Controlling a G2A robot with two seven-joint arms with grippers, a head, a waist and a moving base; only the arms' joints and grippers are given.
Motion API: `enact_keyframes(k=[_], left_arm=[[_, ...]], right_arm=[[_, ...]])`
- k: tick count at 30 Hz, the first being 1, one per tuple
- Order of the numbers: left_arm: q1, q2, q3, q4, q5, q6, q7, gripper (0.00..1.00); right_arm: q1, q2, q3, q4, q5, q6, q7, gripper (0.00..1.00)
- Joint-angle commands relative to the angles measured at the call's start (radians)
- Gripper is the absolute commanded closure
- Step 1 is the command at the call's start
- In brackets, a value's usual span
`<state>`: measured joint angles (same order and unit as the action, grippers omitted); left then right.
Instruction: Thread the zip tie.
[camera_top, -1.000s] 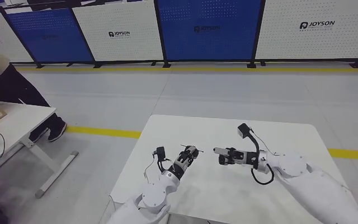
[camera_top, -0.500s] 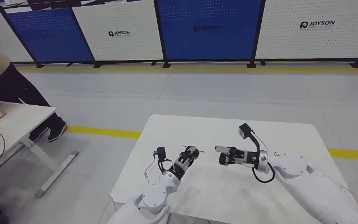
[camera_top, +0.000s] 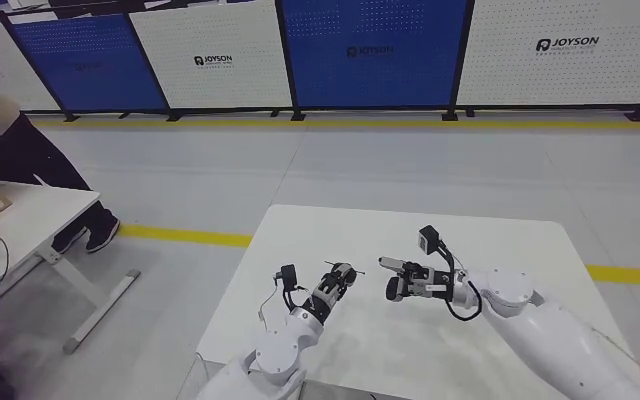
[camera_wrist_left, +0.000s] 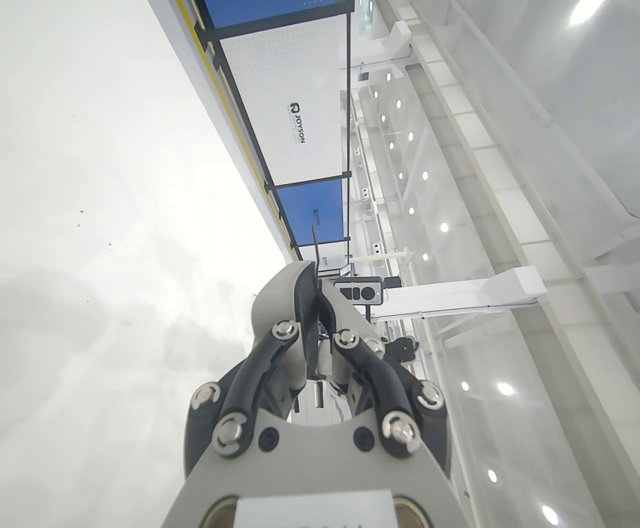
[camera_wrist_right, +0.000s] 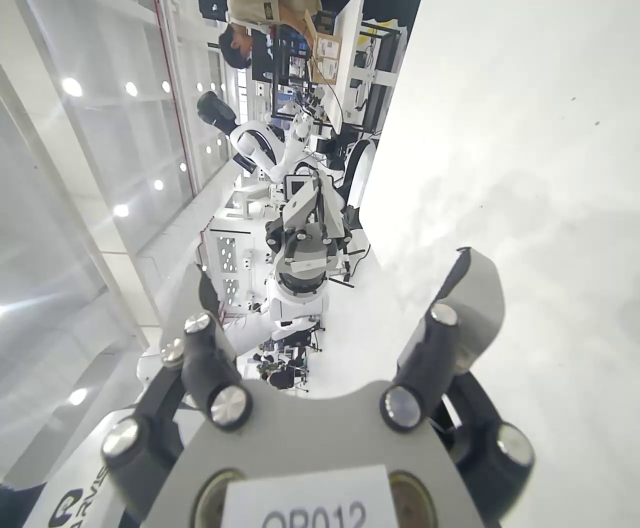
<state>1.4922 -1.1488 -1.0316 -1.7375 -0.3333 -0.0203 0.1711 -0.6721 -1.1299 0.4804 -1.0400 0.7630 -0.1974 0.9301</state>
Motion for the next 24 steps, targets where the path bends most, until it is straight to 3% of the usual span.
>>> enact_keyframes(k=[1,8,14,24], left_arm=[[0.000,0.000,0.000,0.000,0.000,0.000,0.000,1.00],[0.000,-0.004,0.012,0.010,0.024,-0.001,-0.008,1.00],[-0.001,-0.013,0.015,0.015,0.028,-0.008,0.006,1.00],[-0.001,-0.013,0.015,0.015,0.028,-0.008,0.006,1.00]], right_arm=[[0.000,0.000,0.000,0.000,0.000,0.000,0.000,0.00],[-0.010,-0.008,0.010,-0.023,-0.029,0.027,-0.037,0.00],[0.014,-0.053,-0.008,-0.006,-0.042,0.081,-0.025,0.00],[0.011,-0.053,-0.007,-0.007,-0.042,0.081,-0.028,0.00]])
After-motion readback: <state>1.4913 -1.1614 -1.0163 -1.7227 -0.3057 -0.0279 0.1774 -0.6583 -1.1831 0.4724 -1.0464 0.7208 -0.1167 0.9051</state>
